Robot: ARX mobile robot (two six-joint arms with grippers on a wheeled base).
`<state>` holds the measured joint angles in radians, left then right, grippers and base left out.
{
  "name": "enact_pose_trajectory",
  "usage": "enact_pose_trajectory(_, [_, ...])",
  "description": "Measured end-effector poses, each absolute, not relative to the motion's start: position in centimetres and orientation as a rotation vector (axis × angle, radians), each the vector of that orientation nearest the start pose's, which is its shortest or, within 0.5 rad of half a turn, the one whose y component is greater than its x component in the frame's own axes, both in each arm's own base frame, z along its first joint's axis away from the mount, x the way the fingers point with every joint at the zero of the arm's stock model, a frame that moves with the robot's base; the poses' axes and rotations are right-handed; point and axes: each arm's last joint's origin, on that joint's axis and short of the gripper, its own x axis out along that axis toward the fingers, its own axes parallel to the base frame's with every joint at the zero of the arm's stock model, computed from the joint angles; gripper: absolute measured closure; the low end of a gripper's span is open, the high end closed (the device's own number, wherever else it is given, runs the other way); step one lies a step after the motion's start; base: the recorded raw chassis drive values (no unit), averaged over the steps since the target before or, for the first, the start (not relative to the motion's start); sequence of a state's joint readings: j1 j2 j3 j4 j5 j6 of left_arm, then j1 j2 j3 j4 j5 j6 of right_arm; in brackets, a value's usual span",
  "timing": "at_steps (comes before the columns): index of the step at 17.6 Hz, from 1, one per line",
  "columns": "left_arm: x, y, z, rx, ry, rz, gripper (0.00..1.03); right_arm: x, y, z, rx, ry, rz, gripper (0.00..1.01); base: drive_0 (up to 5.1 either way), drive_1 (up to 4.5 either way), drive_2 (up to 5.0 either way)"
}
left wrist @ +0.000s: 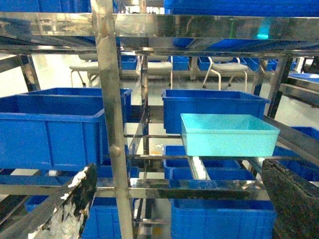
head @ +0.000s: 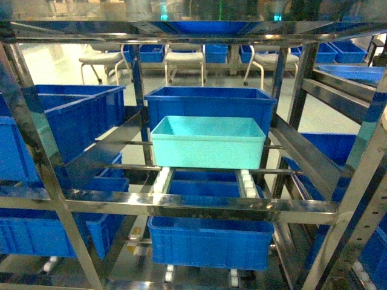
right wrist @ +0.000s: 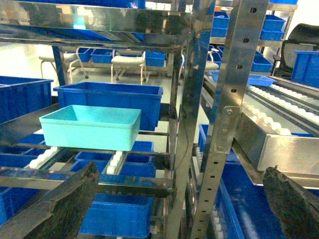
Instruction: Organize blue bins on left shelf correctly
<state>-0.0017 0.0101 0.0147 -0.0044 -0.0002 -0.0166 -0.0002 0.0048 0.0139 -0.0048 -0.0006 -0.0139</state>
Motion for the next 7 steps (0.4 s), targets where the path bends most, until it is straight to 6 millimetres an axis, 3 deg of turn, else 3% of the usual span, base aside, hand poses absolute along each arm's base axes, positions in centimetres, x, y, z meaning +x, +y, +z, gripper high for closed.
enact_pose_trajectory(7, [9.74,-0.02,16.73,-0.017,-0.001,-0.002,0.05,9.71,0.0,16.74,-0.014,-0.004,0.0,0.03,0.0,0.0,0.0])
